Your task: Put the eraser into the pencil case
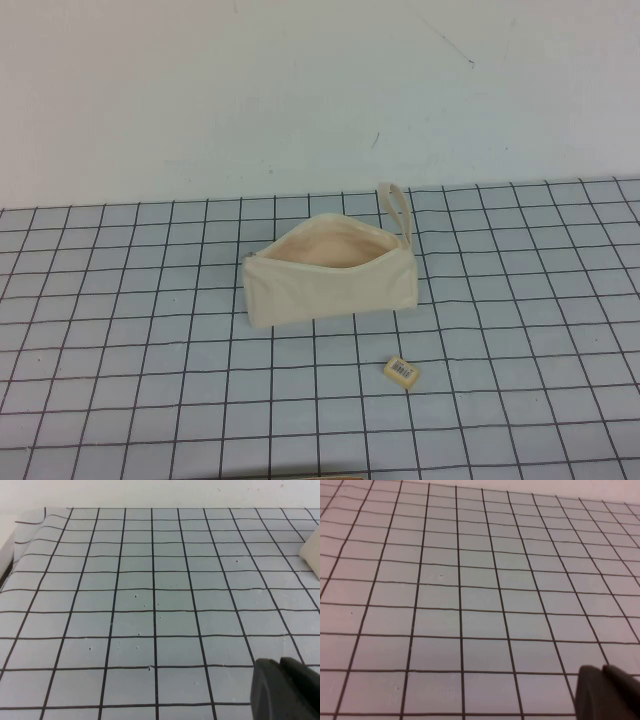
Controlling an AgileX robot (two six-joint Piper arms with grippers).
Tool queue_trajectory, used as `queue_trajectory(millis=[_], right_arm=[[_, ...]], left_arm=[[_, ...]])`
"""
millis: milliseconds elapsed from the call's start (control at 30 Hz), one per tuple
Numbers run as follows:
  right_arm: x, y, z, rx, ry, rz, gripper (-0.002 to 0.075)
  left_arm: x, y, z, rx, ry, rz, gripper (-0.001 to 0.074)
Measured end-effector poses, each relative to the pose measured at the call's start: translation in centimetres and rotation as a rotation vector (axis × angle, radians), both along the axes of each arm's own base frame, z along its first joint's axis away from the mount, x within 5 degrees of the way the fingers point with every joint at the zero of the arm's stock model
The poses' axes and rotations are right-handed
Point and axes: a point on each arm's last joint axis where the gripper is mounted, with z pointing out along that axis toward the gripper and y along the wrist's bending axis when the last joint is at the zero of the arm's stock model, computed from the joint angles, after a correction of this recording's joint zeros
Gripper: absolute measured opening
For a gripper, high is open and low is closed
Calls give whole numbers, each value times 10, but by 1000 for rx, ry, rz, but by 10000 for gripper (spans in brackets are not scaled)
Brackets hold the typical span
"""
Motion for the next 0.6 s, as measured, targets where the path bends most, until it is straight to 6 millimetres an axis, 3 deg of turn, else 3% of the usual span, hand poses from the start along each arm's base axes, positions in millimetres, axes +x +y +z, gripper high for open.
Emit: queue_trajectory(millis=[600], right_arm=[[0,0,0,0,0,0,-1]], left_arm=[[0,0,0,0,0,0,-1]])
